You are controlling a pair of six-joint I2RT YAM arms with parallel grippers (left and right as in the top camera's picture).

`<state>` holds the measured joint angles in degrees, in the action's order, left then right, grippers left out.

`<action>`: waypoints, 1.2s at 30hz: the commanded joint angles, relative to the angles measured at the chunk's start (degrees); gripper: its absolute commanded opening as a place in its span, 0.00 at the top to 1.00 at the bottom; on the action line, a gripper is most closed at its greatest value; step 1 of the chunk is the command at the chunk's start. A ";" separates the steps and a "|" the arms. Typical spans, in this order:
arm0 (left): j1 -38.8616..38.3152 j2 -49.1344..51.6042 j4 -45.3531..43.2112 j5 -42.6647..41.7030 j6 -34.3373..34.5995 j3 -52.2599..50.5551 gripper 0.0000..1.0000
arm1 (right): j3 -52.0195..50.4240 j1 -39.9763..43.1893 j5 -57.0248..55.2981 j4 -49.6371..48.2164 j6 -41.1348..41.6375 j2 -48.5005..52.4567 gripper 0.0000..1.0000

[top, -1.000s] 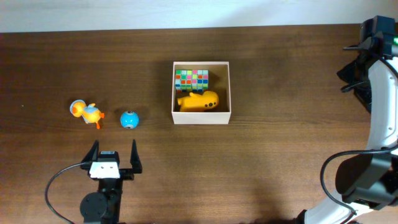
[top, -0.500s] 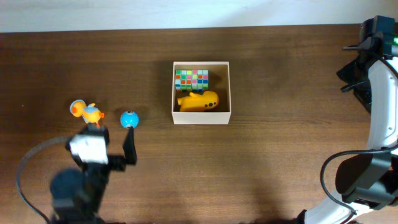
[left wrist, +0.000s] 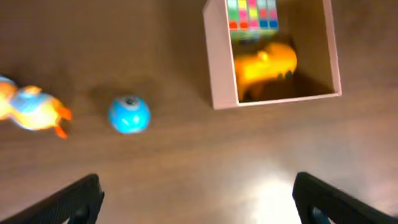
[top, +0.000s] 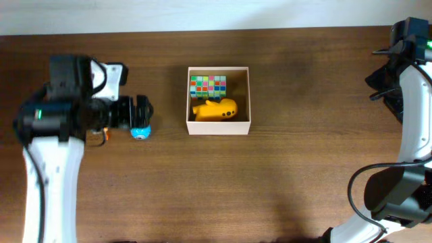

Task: Pack container
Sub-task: 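Move the left gripper over the orange-and-blue duck toy and lower, then close the left gripper on the duck toy and lift it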

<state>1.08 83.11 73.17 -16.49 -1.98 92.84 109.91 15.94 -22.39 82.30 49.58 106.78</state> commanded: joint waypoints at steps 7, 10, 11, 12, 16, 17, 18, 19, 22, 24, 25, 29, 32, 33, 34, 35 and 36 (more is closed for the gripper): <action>-0.17 12.09 -2.25 -6.84 -0.66 2.14 0.01 | 0.00 0.22 -0.28 -0.02 0.44 -0.55 0.01; -0.15 14.43 -5.86 -4.09 0.98 2.14 0.01 | 0.00 0.22 -0.28 -0.02 0.44 -0.55 0.01; -0.15 14.71 -6.95 -0.09 4.85 2.14 0.01 | 0.00 0.22 -0.28 -0.02 0.44 -0.55 0.02; -0.17 14.91 -7.69 4.22 8.72 2.14 0.01 | 0.00 0.22 -0.28 -0.02 0.44 -0.55 0.01; -0.15 14.91 -9.07 22.53 21.53 2.16 0.01 | 0.00 0.22 -0.28 -0.02 0.44 -0.52 0.01; -0.15 14.91 -8.96 26.71 24.00 2.16 0.01 | 0.00 0.22 -0.28 -0.02 0.44 -0.55 0.01; -0.15 14.93 -8.68 30.18 25.88 2.16 0.01 | 0.00 0.22 -0.28 -0.02 0.44 -0.55 0.01; -0.17 14.93 -8.35 32.92 27.36 2.14 0.01 | 0.00 0.22 -0.28 -0.02 0.44 -0.55 0.01; -0.15 14.93 -7.02 39.95 31.43 2.14 0.01 | 0.00 0.22 -0.28 -0.02 0.44 -0.55 0.01; -0.15 15.06 -6.54 42.80 32.94 2.14 0.01 | 0.00 0.22 -0.28 -0.02 0.44 -0.55 0.01; -0.11 15.17 -6.29 44.15 33.79 2.14 0.01 | 0.00 0.22 -0.28 -0.02 0.44 -0.55 0.01; 1.33 16.13 -4.98 47.58 40.22 1.79 0.01 | 0.00 0.22 -0.28 -0.02 0.44 -0.52 0.01; 3.54 17.40 -5.05 47.34 45.05 0.96 0.01 | 0.00 0.22 -0.28 -0.02 0.44 -0.55 0.01; 4.50 18.01 -5.09 47.34 47.32 0.46 0.01 | 0.00 0.22 -0.28 -0.02 0.44 -0.55 0.01; 5.49 18.43 -5.18 47.23 49.51 -0.02 0.01 | 0.00 0.22 -0.28 -0.02 0.44 -0.52 0.01; 6.47 19.12 -5.27 46.73 51.56 -0.46 0.01 | 0.00 0.22 -0.28 0.00 0.44 -0.55 0.01; 7.61 19.87 -5.42 45.59 53.20 -0.76 0.01 | 0.00 0.22 -0.28 -0.02 0.44 -0.55 0.01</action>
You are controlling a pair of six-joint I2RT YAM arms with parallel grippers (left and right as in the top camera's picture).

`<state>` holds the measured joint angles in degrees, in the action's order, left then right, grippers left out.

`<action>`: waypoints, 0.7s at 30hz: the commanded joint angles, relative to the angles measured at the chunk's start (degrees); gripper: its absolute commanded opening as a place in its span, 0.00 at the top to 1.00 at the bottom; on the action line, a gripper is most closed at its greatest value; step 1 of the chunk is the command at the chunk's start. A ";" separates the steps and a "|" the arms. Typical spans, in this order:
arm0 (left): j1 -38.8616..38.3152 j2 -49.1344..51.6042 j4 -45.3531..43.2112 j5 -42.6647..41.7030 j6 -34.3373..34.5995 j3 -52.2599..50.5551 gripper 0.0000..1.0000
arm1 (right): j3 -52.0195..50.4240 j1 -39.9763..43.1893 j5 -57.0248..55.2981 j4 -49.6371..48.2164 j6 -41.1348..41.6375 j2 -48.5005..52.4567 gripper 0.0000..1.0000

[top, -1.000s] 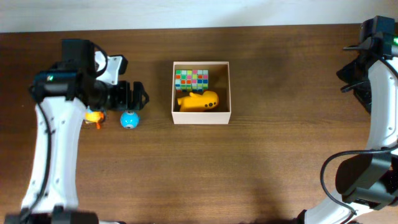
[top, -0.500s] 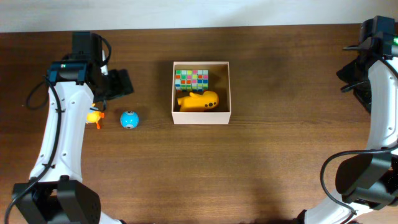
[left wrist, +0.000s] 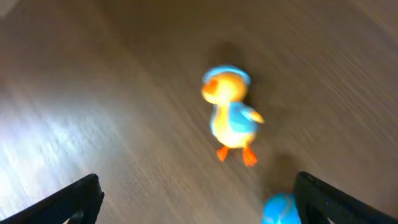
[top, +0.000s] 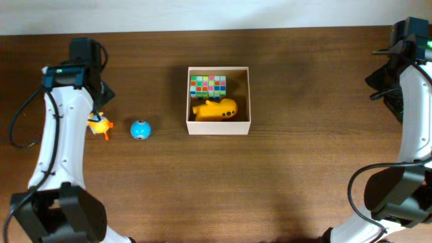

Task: Pack container
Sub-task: 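Close the left gripper on the duck toy and lift it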

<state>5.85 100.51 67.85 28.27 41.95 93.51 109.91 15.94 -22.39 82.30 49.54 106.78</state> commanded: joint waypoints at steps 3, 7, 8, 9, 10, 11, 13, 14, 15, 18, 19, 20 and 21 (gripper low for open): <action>5.33 4.81 -1.22 -3.96 9.86 -1.55 0.01 | 0.00 0.22 -0.28 -0.02 0.48 -0.52 0.01; 7.48 8.52 -3.45 -9.07 9.84 -1.55 0.01 | 0.00 0.22 -0.28 -0.02 0.48 -0.52 0.01; 7.76 9.42 -4.07 -10.14 9.79 -1.55 0.01 | 0.00 0.22 -0.28 -0.02 0.48 -0.55 0.01; 7.98 10.32 -4.66 -11.13 9.66 -1.55 0.01 | 0.00 0.22 -0.28 -0.02 0.48 -0.52 0.01; 8.15 11.10 -5.33 -12.15 9.18 -1.55 0.01 | 0.00 0.22 -0.28 -0.02 0.48 -0.52 0.01; 8.28 12.15 -6.40 -13.68 7.98 -1.55 0.01 | 0.00 0.22 -0.28 -0.02 0.48 -0.55 0.01; 8.48 14.05 -8.57 -16.76 5.16 -1.55 0.01 | 0.00 0.22 -0.28 -0.02 0.48 -0.55 0.01; 8.48 14.95 -9.44 -18.21 3.91 -1.55 0.01 | 0.00 0.22 -0.28 -0.02 0.48 -0.55 0.01; 8.48 15.67 -10.08 -19.23 3.06 -1.55 0.01 | 0.00 0.22 -0.28 -0.02 0.48 -0.55 0.01; 8.48 17.75 -10.67 -20.85 2.71 -1.55 0.01 | 0.00 0.22 -0.28 -0.02 0.48 -0.55 0.01; 8.48 18.18 -10.64 -21.07 2.71 -1.55 0.01 | 0.00 0.22 -0.28 -0.02 0.48 -0.55 0.01; 8.48 18.58 -10.62 -21.14 2.56 -1.55 0.01 | 0.00 0.22 -0.28 -0.02 0.48 -0.52 0.01; 8.48 18.84 -10.71 -21.57 1.55 -1.55 0.01 | 0.00 0.22 -0.28 -0.02 0.48 -0.52 0.01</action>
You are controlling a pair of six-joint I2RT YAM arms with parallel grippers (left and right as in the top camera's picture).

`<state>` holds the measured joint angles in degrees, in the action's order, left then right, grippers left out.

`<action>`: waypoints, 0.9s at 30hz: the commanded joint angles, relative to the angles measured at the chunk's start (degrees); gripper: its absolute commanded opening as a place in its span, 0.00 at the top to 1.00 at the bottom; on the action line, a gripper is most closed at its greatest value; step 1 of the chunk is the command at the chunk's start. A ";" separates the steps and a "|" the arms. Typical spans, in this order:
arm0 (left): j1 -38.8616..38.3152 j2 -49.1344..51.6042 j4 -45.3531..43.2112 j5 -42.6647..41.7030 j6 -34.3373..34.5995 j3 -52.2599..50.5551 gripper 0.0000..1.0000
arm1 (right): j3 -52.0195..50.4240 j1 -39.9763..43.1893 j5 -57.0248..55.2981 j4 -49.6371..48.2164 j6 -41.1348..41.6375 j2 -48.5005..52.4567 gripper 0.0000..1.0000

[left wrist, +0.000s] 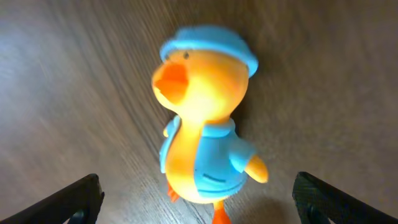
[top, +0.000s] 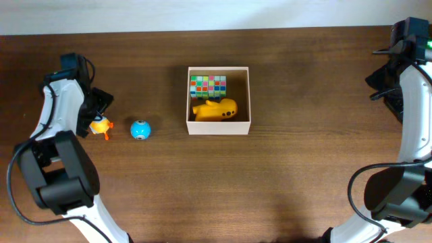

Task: Pack container
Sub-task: 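Close the left gripper on the duck toy and lift it, then carry the duck toy with the left gripper over the box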

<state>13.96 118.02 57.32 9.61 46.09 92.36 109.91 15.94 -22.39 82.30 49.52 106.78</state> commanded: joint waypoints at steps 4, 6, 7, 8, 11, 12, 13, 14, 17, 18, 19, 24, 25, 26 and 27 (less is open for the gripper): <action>0.37 2.58 -0.09 -4.61 -5.75 -0.39 0.01 | 0.00 0.22 -0.28 -0.02 0.50 -0.52 0.01; 0.37 3.23 -0.02 -4.92 -5.90 -0.39 0.01 | 0.00 0.22 -0.28 -0.02 0.50 -0.52 0.01; 0.37 3.56 -0.07 -4.90 -5.90 -0.39 0.02 | 0.00 0.22 -0.28 -0.02 0.50 -0.52 0.01; 0.37 3.82 -0.15 -4.90 -5.88 -0.39 0.11 | 0.00 0.22 -0.28 -0.02 0.48 -0.52 0.01; 0.37 3.91 -0.37 -4.85 -5.90 -0.39 0.37 | 0.00 0.22 -0.28 -0.02 0.50 -0.55 0.01; 0.37 3.91 -0.61 -4.85 -5.90 -0.39 0.44 | 0.00 0.22 -0.28 -0.02 0.50 -0.55 0.01; 0.37 3.91 -0.79 -4.85 -5.88 -0.39 0.49 | 0.00 0.22 -0.28 -0.02 0.50 -0.52 0.01; 0.37 3.91 -0.96 -4.85 -5.90 -0.39 0.55 | 0.00 0.22 -0.28 -0.02 0.50 -0.55 0.01; 0.37 3.91 -0.98 -4.70 -5.90 -0.39 0.71 | 0.00 0.22 -0.28 -0.02 0.50 -0.55 0.01; 0.37 3.91 -0.96 -4.70 -5.90 -0.39 0.78 | 0.00 0.22 -0.28 -0.02 0.50 -0.52 0.01; 0.37 3.91 -0.96 -4.70 -5.90 -0.39 0.81 | 0.00 0.22 -0.28 -0.02 0.50 -0.55 0.01; 0.37 3.89 -1.05 -5.53 -7.39 -0.35 0.98 | 0.00 0.22 -0.28 -0.02 0.50 -0.52 0.01; 0.37 3.91 -1.18 -6.49 -8.96 -0.24 0.98 | 0.00 0.22 -0.28 -0.02 0.50 -0.52 0.01; 0.37 3.89 -1.27 -7.43 -10.69 -0.07 0.98 | 0.00 0.22 -0.28 -0.02 0.50 -0.55 0.01; 0.37 3.89 -1.22 -7.96 -11.56 0.07 0.98 | 0.00 0.22 -0.28 -0.02 0.50 -0.52 0.01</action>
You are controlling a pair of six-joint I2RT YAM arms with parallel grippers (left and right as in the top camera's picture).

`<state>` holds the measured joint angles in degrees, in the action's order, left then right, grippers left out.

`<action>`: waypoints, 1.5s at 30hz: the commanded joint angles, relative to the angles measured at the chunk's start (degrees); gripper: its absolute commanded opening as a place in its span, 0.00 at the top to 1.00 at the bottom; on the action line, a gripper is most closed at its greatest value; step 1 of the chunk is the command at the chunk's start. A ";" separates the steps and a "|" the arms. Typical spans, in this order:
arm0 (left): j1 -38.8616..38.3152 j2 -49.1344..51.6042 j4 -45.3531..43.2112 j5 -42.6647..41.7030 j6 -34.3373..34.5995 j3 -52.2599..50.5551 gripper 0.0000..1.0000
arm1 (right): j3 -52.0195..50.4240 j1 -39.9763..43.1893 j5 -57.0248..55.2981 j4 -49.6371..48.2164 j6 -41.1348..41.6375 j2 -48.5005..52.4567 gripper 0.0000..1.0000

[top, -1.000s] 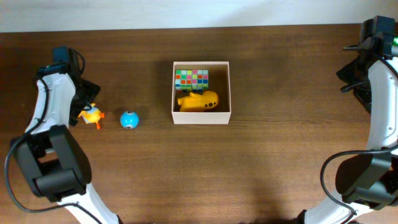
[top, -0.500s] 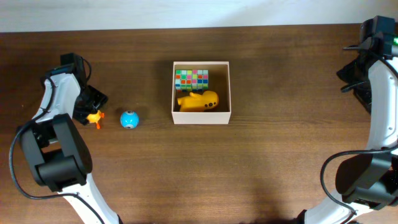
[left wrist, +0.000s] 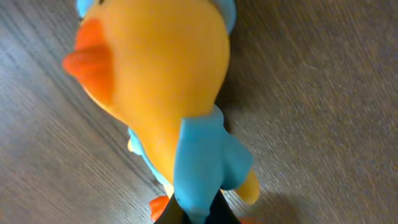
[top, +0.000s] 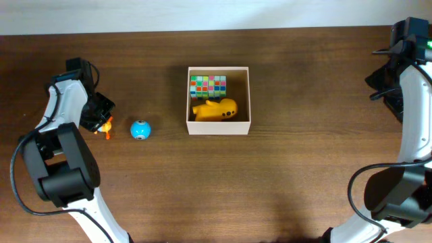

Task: Pack container
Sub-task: 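Carry the duck toy with the left gripper over the box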

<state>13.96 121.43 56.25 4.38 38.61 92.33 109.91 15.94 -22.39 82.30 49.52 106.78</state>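
Observation:
A yellow duck toy (left wrist: 155, 81) with a blue hat and blue jacket fills the left wrist view. It lies on the table at the far left, where only its orange feet (top: 104, 127) show under the arm. My left gripper (left wrist: 196, 216) is shut on the duck's blue jacket; from overhead the left gripper (top: 99, 113) covers it. A blue ball (top: 140, 129) lies just right of the duck. The white box (top: 218, 128) at centre holds a colourful cube (top: 208, 84) and a yellow submarine toy (top: 216, 109). My right gripper (top: 382, 82) hangs at the far right edge, its jaws unclear.
The brown wooden table (top: 304, 169) spreads between the box and the right arm. The table's back edge meets a pale wall along the top of the overhead view.
The left gripper was open just above the duck. It now sits lower with its fingers shut on the duck's blue jacket. The ball, the box and the right arm have not moved.
First the left gripper was open over the ball, next to the box. Then it stood farther left, open, with the duck below it. Later it was close above the duck, still open. Now it is shut on the duck, which lies on the table.

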 commanded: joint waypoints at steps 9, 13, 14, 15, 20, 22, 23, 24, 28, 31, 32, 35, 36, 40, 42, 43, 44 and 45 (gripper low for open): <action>0.35 0.28 2.32 -16.37 -19.32 6.71 0.98 | 0.00 0.22 -0.28 -0.02 0.50 -0.55 0.01; 0.35 0.26 6.58 -19.52 -22.91 12.57 0.98 | 0.00 0.22 -0.28 -0.02 0.50 -0.52 0.01; 0.35 0.26 7.69 -20.20 -23.78 14.12 0.98 | 0.00 0.22 -0.28 -0.02 0.50 -0.52 0.01; 0.35 0.26 8.79 -20.63 -24.26 15.52 0.98 | 0.00 0.22 -0.28 -0.02 0.50 -0.55 0.01; -0.24 0.26 14.71 -28.81 -31.67 23.74 0.98 | 0.00 0.22 -0.28 -0.02 0.50 -0.52 0.01; -1.29 0.26 16.98 -32.96 -37.09 26.47 0.98 | 0.00 0.22 -0.28 -0.02 0.48 -0.55 0.01; -2.08 0.26 18.36 -34.16 -39.36 27.82 0.98 | 0.00 0.22 -0.28 -0.02 0.50 -0.52 0.01; -3.02 0.26 19.87 -34.62 -41.35 29.20 0.98 | 0.00 0.22 -0.28 -0.02 0.50 -0.55 0.01; -7.72 0.26 24.48 -34.62 -47.39 33.20 0.98 | 0.00 0.22 -0.28 -0.02 0.50 -0.55 0.01; -11.91 0.26 26.80 -34.60 -51.82 34.80 0.98 | 0.00 0.22 -0.28 -0.02 0.50 -0.52 0.01; -13.49 0.26 27.32 -34.60 -53.00 35.04 0.98 | 0.00 0.22 -0.28 -0.02 0.50 -0.55 0.01; -18.71 0.26 28.15 -34.56 -55.69 35.10 0.98 | 0.00 0.22 -0.28 -0.02 0.50 -0.55 0.01; -21.18 0.26 28.26 -34.47 -56.74 35.10 0.98 | 0.00 0.22 -0.28 -0.02 0.50 -0.55 0.01; -27.10 0.26 28.22 -34.36 -58.64 35.10 0.98 | 0.00 0.20 -0.28 -0.02 0.50 -0.52 0.01; -29.57 0.26 28.22 -34.32 -59.91 35.10 0.98 | 0.00 0.22 -0.28 -0.02 0.50 -0.52 0.01; -30.93 0.26 28.22 -33.88 -60.19 35.10 0.98 | 0.00 0.22 -0.28 -0.02 0.50 -0.52 0.01; -32.04 0.26 28.20 -33.16 -60.19 35.10 0.98 | 0.00 0.22 -0.28 -0.02 0.50 -0.55 0.01; -33.20 0.26 28.22 -32.13 -60.19 35.10 0.98 | 0.00 0.22 -0.28 -0.02 0.50 -0.52 0.01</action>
<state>-16.53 121.43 84.40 -28.27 -18.52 126.13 109.91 15.94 -22.39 82.30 49.54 106.78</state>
